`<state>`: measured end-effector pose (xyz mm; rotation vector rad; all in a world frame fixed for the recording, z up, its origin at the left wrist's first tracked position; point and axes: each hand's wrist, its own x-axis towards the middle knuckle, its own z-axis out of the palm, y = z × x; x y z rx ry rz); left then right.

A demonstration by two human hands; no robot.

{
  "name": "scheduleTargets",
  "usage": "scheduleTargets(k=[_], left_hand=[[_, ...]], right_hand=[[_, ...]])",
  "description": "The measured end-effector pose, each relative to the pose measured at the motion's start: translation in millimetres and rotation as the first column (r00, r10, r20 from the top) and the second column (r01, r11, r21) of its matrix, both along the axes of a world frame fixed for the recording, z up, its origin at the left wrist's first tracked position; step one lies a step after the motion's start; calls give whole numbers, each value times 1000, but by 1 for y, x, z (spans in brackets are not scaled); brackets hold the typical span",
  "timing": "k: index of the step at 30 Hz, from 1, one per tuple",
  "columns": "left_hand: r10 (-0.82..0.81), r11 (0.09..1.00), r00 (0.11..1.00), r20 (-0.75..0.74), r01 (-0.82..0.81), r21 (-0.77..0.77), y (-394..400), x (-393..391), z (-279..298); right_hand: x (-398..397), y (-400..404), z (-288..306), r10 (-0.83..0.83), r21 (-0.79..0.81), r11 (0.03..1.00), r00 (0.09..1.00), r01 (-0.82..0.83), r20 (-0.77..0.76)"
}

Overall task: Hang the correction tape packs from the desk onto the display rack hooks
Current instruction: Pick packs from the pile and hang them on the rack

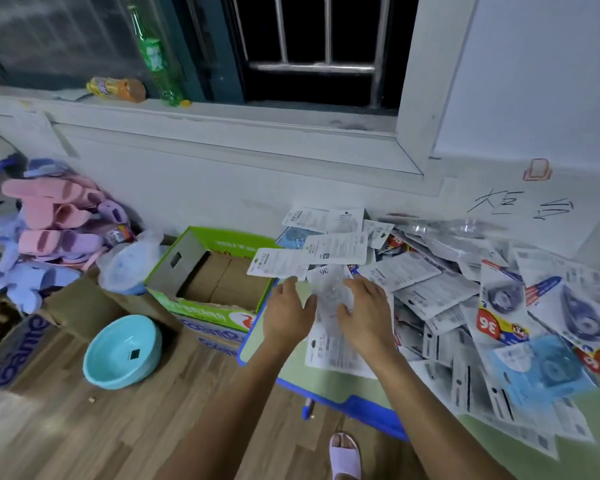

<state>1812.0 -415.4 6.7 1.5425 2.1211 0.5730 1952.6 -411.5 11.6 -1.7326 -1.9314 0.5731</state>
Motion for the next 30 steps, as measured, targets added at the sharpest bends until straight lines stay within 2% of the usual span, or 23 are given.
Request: scheduleTargets(k=[7, 12, 15, 18, 22, 26, 30], left_hand=[[336, 928, 937, 99, -310, -208, 76, -48, -34], [545, 824, 806, 231, -464, -324, 111, -65, -51], [628, 774, 698, 343, -518, -364, 126, -72, -58], [672, 740, 630, 389, -552, -384, 135, -76, -63], [659, 752, 622, 423, -555, -356, 140, -84, -67], [669, 722, 484, 564, -602, -340, 140, -83, -65], [629, 731, 441, 640, -616, -294, 143, -85, -57]], right_hand=[[-24, 101, -21, 108, -66, 993, 960, -94, 257], [-34, 144, -33, 152, -142, 984, 922, -107, 355], [-38, 158, -40, 156, -180, 980, 897, -87, 414], [-40, 164, -45, 105, -212, 977, 895, -12, 434], [-41, 163, -48, 95, -210, 978, 886, 4, 455], [-38, 162, -53, 86, -184, 983, 891, -3, 445], [-36, 159, -46, 48, -123, 992, 901, 7, 430]])
